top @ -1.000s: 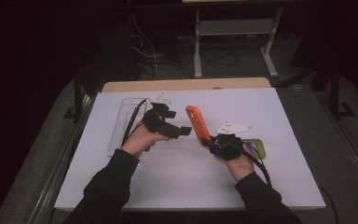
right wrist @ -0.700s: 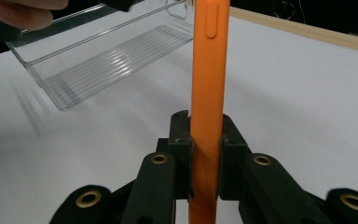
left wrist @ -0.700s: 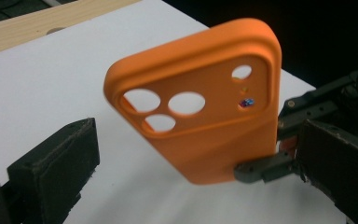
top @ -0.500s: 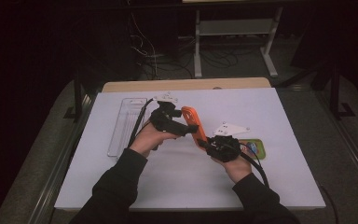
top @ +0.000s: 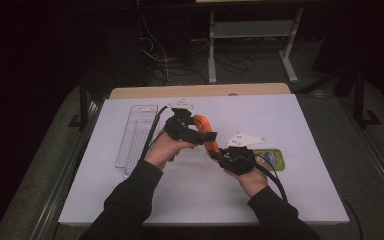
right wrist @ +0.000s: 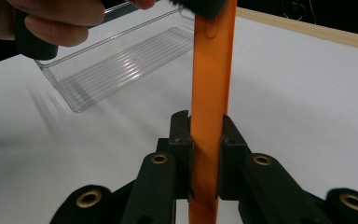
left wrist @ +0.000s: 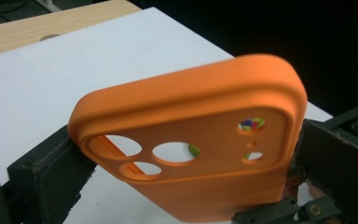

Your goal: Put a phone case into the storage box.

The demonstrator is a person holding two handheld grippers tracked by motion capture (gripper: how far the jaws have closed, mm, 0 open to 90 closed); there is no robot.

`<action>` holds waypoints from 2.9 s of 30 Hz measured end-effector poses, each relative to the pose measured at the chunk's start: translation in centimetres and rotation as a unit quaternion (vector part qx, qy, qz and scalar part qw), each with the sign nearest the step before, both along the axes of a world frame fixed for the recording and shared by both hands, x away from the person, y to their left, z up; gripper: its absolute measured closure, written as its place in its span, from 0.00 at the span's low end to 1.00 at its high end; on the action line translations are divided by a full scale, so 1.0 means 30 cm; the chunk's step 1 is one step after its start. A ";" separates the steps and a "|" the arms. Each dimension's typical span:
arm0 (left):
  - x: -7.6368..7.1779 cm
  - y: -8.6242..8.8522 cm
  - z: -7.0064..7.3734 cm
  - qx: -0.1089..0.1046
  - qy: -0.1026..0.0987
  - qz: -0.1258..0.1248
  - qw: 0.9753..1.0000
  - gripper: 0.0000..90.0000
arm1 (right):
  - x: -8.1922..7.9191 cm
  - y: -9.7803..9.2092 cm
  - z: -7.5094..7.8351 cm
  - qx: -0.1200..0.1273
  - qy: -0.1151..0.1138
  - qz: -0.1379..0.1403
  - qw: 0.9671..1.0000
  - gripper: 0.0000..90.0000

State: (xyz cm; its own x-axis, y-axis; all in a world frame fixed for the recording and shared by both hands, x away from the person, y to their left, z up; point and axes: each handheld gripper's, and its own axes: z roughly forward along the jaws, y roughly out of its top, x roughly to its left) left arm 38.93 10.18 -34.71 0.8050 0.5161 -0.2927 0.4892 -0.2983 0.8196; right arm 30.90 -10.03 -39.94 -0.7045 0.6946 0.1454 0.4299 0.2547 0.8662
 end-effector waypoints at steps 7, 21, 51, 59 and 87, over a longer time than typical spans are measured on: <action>0.002 -0.009 -0.003 -0.003 0.006 0.008 1.000 0.00 | 0.000 0.009 -0.006 0.000 0.007 0.002 1.000 0.87; 0.010 -0.008 -0.004 -0.003 0.014 0.022 1.000 0.08 | 0.001 0.021 -0.020 -0.006 0.018 0.003 1.000 0.87; 0.034 0.073 0.038 0.034 -0.014 0.039 0.999 0.18 | 0.016 -0.077 -0.021 -0.057 0.033 0.013 0.998 0.21; 0.046 0.097 0.082 0.054 -0.022 0.043 0.997 0.18 | 0.005 -0.172 -0.026 -0.058 0.023 -0.015 0.998 0.02; 0.122 0.339 0.252 0.095 -0.063 0.129 0.985 0.18 | -0.108 -0.313 -0.117 -0.069 0.019 -0.010 0.997 0.00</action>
